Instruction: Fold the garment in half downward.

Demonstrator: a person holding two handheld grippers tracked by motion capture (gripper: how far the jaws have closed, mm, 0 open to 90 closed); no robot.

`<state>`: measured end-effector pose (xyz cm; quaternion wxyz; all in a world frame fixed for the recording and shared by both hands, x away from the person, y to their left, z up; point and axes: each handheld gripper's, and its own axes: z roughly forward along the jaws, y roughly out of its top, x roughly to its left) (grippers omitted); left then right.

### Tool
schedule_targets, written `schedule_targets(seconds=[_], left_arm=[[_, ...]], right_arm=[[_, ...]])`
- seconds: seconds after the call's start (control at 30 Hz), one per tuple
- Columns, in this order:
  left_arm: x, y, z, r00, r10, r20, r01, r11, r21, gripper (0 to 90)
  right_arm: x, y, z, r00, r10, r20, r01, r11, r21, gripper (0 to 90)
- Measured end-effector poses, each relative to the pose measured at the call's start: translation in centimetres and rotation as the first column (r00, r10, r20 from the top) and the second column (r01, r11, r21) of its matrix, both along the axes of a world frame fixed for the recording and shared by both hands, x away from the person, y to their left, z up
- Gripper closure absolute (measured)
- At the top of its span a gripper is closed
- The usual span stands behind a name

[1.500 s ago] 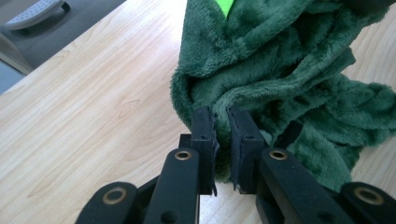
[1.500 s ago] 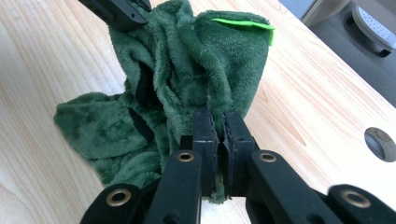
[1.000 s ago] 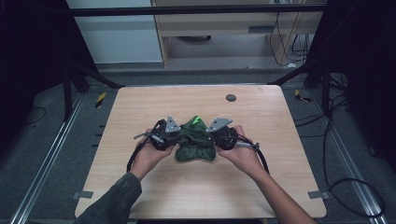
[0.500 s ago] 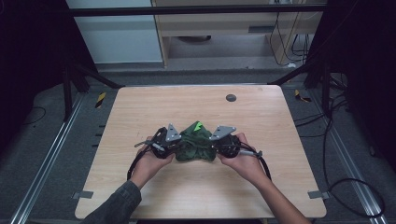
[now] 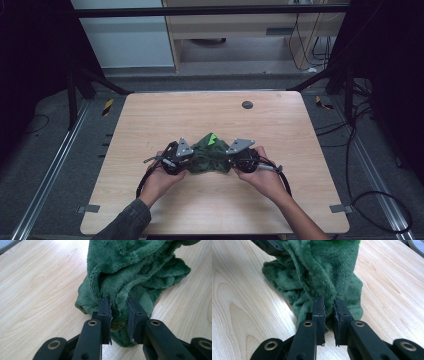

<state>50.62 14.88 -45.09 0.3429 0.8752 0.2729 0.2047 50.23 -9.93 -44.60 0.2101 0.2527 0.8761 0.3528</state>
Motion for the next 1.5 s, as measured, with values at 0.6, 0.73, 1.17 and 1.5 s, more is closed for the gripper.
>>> schedule_targets(seconds=[0.6,0.73,1.17,1.5], left_arm=[[-0.9,1.4,1.7,0.9992,0.010,0.039,-0.009,0.9994,-0.033,62.2],[-0.6,1.5,2.1,0.9984,0.019,0.053,-0.017,0.9991,-0.039,61.5],[-0.8,1.1,2.0,0.9988,0.005,0.048,-0.003,0.9993,-0.036,61.0],[-1.4,1.2,1.2,0.9998,-0.012,0.013,0.012,0.9997,-0.020,61.3]], right_arm=[[-0.8,-0.6,-1.1,0.9998,0.009,-0.015,-0.009,1.000,0.004,78.4],[-1.0,-0.8,-1.4,0.9998,0.011,-0.019,-0.011,1.000,0.008,77.9],[-1.5,-1.0,-1.8,0.9995,0.017,-0.028,-0.017,1.000,0.014,76.3],[-2.0,-1.3,-2.0,0.9995,0.019,-0.024,-0.018,0.999,0.031,77.7]])
